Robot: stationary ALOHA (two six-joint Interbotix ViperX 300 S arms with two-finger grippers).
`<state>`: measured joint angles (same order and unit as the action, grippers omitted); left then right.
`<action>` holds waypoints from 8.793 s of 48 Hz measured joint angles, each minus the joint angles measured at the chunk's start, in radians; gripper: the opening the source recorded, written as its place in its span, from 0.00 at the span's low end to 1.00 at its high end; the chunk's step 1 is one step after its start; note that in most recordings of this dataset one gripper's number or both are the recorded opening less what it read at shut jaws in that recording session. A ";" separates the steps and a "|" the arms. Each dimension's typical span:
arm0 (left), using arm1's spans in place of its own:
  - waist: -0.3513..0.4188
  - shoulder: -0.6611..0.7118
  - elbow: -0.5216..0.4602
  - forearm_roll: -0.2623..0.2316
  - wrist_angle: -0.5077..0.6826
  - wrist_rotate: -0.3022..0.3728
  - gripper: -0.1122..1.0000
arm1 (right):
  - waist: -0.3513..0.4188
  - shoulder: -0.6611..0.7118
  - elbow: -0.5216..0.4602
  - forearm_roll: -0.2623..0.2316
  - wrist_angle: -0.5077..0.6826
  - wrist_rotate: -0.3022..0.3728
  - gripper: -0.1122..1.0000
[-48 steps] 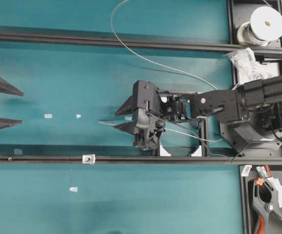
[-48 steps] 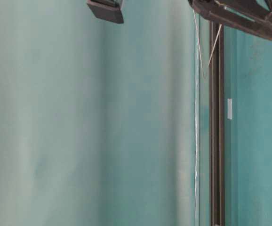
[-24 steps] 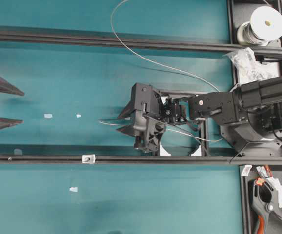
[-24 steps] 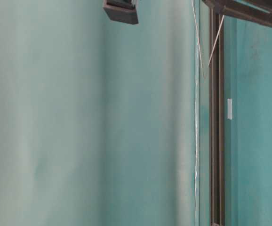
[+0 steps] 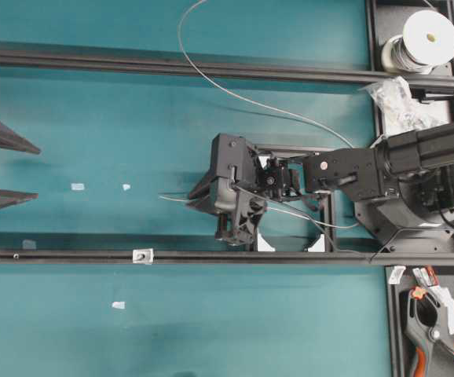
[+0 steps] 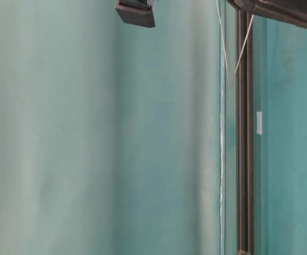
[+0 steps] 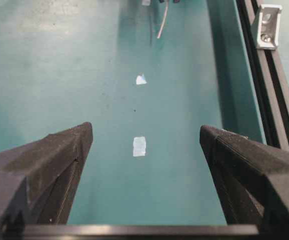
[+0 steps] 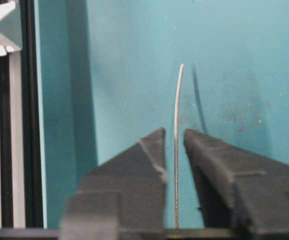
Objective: Insert the wire through the hole in the metal fitting.
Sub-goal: 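Lower the right gripper and close it on the white wire tip, then carry the gripped wire down to the lower rail near the fitting, then align the wire tip with the hole in the white fitting, then push the wire tip leftward through the fitting's hole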
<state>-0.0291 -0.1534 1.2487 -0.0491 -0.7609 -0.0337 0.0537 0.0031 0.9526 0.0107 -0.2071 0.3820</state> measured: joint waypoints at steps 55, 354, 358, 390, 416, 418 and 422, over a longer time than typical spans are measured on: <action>0.000 -0.044 -0.003 0.000 0.005 0.000 0.82 | -0.011 -0.072 -0.018 -0.011 0.006 -0.043 0.10; -0.273 0.373 -0.147 -0.015 -0.307 -0.130 0.81 | 0.471 0.086 0.071 0.723 -0.541 -0.374 0.10; -0.273 0.373 -0.147 -0.015 -0.302 -0.130 0.81 | 0.469 0.087 0.066 0.715 -0.540 -0.379 0.10; -0.273 0.373 -0.147 -0.015 -0.299 -0.129 0.81 | 0.454 0.104 0.051 0.698 -0.534 -0.390 0.10; -0.275 0.373 -0.149 -0.015 -0.296 -0.129 0.81 | 0.442 0.107 0.041 0.698 -0.494 -0.407 0.10; -0.273 0.373 -0.149 -0.015 -0.296 -0.129 0.81 | 0.442 0.109 0.041 0.699 -0.494 -0.407 0.10; -0.273 0.373 -0.153 -0.015 -0.295 -0.129 0.81 | 0.442 0.109 0.043 0.698 -0.494 -0.407 0.10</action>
<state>-0.3022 0.2194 1.0953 -0.0644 -1.0554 -0.1626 0.4955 0.1120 0.9956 0.7087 -0.7010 -0.0245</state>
